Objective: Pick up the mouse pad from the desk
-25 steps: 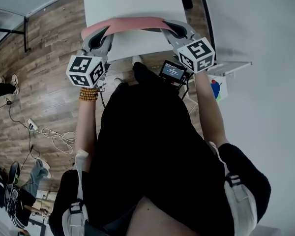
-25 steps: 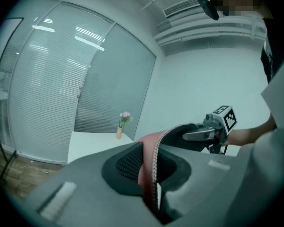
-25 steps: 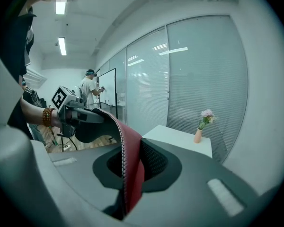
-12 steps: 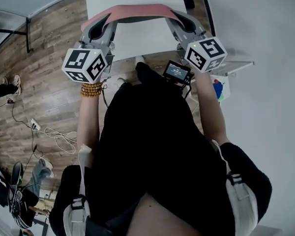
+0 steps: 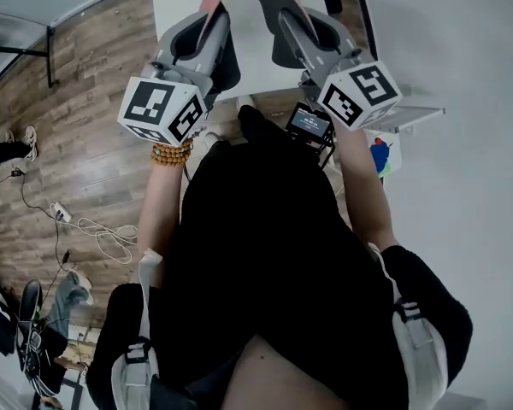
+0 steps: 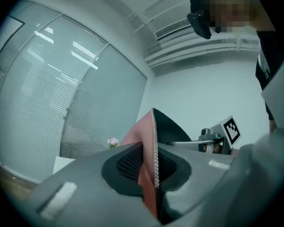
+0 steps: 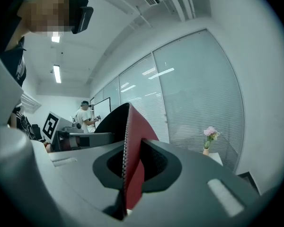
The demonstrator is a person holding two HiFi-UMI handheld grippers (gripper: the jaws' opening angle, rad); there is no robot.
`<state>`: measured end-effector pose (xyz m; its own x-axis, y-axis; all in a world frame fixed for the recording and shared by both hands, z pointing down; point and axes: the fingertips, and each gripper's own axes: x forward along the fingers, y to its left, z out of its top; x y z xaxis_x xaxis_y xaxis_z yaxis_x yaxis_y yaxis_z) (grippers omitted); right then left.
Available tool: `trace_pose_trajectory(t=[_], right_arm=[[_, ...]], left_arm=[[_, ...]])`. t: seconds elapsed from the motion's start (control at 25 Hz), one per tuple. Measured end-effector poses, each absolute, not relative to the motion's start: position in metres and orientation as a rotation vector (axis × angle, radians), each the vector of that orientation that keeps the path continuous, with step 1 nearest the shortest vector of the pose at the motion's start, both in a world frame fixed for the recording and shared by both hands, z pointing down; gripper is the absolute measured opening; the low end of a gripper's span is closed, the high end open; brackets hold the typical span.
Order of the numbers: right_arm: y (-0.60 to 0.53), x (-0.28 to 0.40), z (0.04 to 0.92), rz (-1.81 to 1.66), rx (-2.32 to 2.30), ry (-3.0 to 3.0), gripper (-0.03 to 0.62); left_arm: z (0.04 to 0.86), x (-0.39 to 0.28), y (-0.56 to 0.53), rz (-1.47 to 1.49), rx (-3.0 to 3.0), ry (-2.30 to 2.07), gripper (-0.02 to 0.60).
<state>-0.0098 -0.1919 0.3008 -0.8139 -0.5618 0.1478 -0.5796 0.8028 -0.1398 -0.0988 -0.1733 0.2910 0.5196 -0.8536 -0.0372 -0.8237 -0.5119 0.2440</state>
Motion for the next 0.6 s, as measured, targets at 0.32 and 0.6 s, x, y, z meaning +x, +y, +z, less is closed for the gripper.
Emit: trace_pose_trajectory(t=[0.32,0.6], right_arm=[[-0.173,-0.027,0.288,0.032,0.882,-2.881,0.043],[-0.171,-0.026,0.29,-0.038,0.94,-2.856,0.041]], left_arm=[[0.281,-0.089,-0.174,-0.199,2.59,-1.599,0.022],[0.29,-0.106,-0.178,-0.144,2.54,-1.737,0.02]])
